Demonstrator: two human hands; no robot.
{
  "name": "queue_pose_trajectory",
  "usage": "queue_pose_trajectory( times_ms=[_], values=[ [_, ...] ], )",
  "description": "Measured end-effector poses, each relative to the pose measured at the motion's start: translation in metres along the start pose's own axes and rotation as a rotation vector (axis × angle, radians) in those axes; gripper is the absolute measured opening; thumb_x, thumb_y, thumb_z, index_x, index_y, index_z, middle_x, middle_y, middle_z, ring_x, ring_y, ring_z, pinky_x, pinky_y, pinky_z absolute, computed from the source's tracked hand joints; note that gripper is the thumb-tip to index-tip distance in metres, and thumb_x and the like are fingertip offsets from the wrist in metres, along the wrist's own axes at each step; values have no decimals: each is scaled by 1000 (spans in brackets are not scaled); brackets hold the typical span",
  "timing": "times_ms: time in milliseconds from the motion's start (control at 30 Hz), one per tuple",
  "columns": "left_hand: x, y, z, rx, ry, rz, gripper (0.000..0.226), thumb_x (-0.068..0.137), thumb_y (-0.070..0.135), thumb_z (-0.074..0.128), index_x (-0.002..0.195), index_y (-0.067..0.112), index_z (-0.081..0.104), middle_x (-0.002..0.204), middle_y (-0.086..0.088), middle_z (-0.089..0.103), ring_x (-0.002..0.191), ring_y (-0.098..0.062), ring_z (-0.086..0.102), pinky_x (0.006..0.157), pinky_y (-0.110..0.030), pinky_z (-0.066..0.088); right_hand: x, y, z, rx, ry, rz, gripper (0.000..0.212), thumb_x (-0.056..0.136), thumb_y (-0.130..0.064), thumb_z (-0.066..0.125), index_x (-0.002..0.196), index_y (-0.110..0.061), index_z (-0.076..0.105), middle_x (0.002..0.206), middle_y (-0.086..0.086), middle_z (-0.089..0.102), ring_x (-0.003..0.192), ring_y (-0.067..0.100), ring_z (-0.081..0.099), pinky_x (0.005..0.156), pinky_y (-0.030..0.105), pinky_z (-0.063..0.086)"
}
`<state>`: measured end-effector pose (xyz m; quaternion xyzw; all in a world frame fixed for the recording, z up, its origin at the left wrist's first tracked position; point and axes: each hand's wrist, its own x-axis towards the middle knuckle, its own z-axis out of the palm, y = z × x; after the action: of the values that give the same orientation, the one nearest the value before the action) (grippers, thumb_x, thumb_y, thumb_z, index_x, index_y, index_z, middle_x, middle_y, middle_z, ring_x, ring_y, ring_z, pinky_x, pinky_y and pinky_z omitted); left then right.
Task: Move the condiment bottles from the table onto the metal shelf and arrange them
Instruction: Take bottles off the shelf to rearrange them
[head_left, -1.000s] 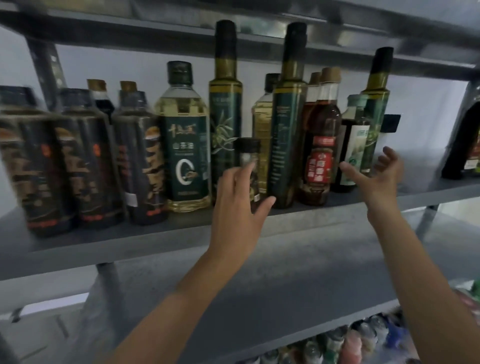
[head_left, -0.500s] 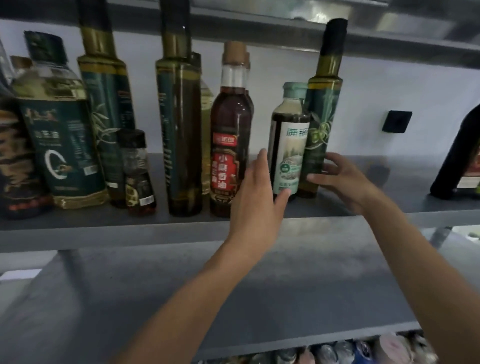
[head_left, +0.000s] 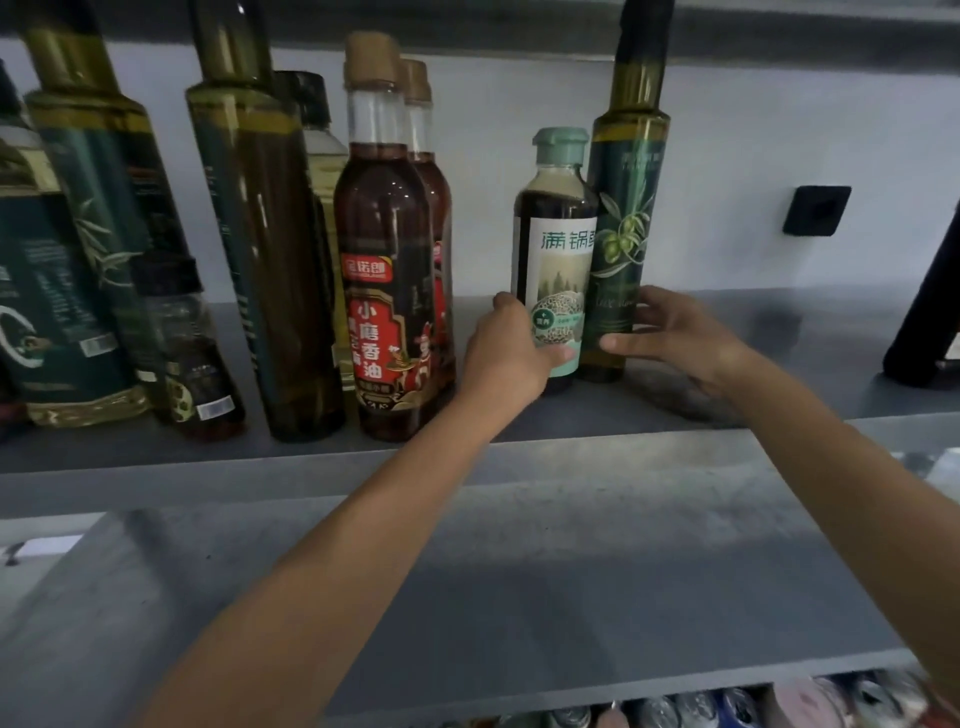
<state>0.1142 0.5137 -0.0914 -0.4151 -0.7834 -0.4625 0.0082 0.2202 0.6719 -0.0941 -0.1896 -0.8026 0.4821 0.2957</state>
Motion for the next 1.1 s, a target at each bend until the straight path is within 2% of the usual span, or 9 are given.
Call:
queue_pose_trajectory(
  times_ms=[267, 467, 633, 733, 833, 900, 967, 1033, 1100],
  values=[
    [50, 25, 60, -120, -103, -21, 58, 75, 16, 79, 122, 3, 47, 126, -11, 58, 115, -24, 56, 95, -39, 49, 26, 27, -66, -55, 14, 30, 59, 75, -7, 75, 128, -8, 50, 123, 10, 58, 109, 22, 57, 76, 22, 50],
    [84, 42, 99, -109, -176, -5, 62, 75, 18, 79, 127, 4, 47, 129, -9, 57, 117, -21, 54, 91, -28, 45, 39, 44, -107, -115, 43, 23, 60, 76, -10, 75, 130, -7, 48, 122, 8, 55, 109, 20, 53, 82, 28, 47],
    [90, 39, 104, -87, -182, -16, 62, 74, 21, 80, 127, 5, 51, 127, -10, 60, 115, -22, 57, 100, -41, 46, 45, 54, -109, -170, 92, 8, 62, 76, -16, 77, 130, -6, 47, 126, 11, 55, 105, 18, 52, 89, 31, 45],
    [75, 40, 94, 100, -159, -16, 63, 81, 24, 74, 133, 3, 45, 132, -16, 55, 121, -27, 53, 103, -41, 43, 45, 52, -106, -172, 94, 64, 72, 76, -20, 77, 135, -6, 40, 135, 12, 51, 117, 22, 51, 93, 31, 43],
    [27, 37, 63, 339, 149, 160, 56, 89, 25, 64, 138, 7, 44, 136, -14, 52, 124, -26, 50, 105, -36, 39, 37, 45, -103, -251, 266, 21, 92, 74, -27, 79, 145, -8, 24, 146, 14, 35, 133, 27, 37, 109, 38, 34],
    [-18, 27, 34, 408, 557, 392, 33, 93, 17, 59, 124, 5, 58, 122, -14, 60, 114, -25, 55, 100, -29, 41, 19, 33, -93, -352, 498, -253, 80, 78, -21, 75, 143, -6, 29, 143, 16, 33, 133, 27, 34, 110, 29, 28],
    [-58, 15, 9, 438, 977, 502, 23, 93, 10, 58, 114, 0, 62, 113, -20, 60, 109, -25, 51, 100, -26, 36, -3, 15, -69, -314, 633, -562, 57, 82, -12, 67, 132, -5, 41, 132, 17, 41, 125, 23, 38, 104, 19, 29],
    [-77, 4, -11, 434, 1174, 405, 32, 93, 17, 60, 118, -2, 55, 115, -25, 51, 110, -26, 43, 101, -33, 37, -13, 0, -29, -250, 500, -731, 45, 83, -8, 64, 125, -5, 48, 122, 14, 48, 114, 17, 44, 98, 18, 34],
    [-79, -11, -27, 307, 1082, 167, 50, 90, 31, 61, 128, 3, 46, 124, -21, 43, 115, -28, 42, 98, -44, 41, -10, -13, 24, -176, 193, -692, 49, 83, -10, 67, 128, -7, 47, 121, 11, 50, 109, 15, 49, 97, 22, 38]
  ],
)
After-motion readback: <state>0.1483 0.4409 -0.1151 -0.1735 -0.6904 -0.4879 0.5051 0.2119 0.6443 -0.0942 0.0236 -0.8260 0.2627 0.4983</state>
